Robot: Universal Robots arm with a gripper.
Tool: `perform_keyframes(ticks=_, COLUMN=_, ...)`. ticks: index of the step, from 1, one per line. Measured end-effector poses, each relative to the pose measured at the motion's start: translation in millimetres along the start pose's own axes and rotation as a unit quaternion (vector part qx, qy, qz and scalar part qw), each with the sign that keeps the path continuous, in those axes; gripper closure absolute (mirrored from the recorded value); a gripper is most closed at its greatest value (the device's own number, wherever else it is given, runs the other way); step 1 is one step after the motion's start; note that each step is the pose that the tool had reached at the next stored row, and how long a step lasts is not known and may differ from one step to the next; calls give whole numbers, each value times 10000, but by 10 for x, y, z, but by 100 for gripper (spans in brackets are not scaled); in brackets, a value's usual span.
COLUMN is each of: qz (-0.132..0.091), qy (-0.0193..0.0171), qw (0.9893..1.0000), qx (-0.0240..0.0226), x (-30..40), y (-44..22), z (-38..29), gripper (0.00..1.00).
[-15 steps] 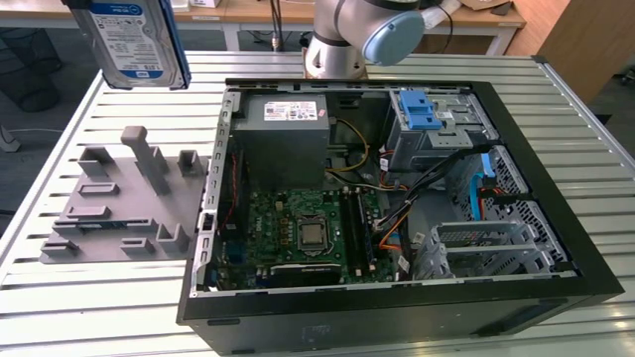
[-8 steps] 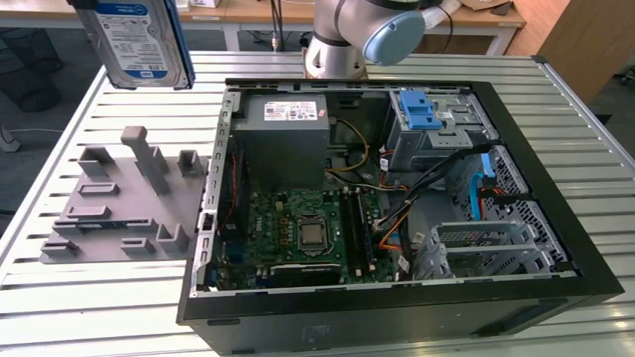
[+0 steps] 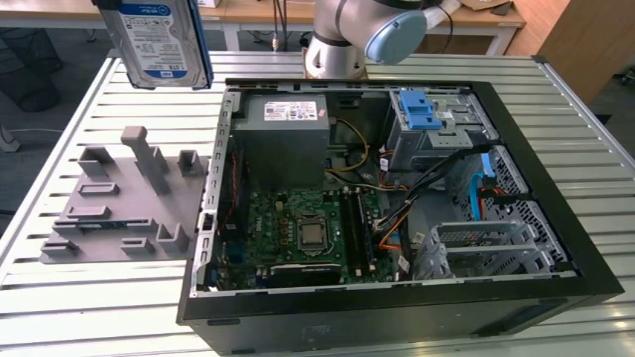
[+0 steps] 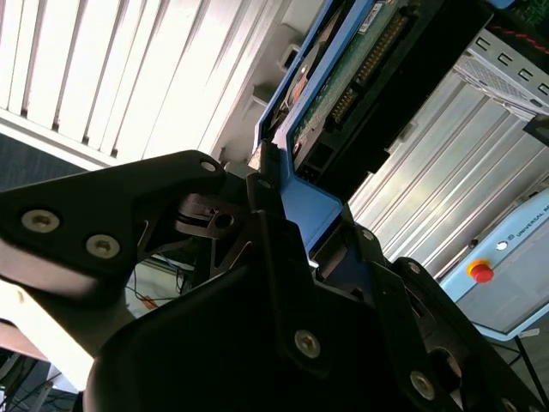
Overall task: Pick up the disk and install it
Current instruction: 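Pick up the disk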
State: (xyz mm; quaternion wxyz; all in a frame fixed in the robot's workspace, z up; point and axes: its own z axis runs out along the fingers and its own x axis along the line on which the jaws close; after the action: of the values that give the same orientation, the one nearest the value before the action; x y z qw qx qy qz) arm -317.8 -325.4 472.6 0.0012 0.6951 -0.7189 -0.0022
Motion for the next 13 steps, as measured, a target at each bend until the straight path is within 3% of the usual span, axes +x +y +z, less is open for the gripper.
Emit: perform_keyframes(ticks=13, qz=0, qy=0, qw=10000, qx=0, x=-2, y=-47, z=0, gripper=64)
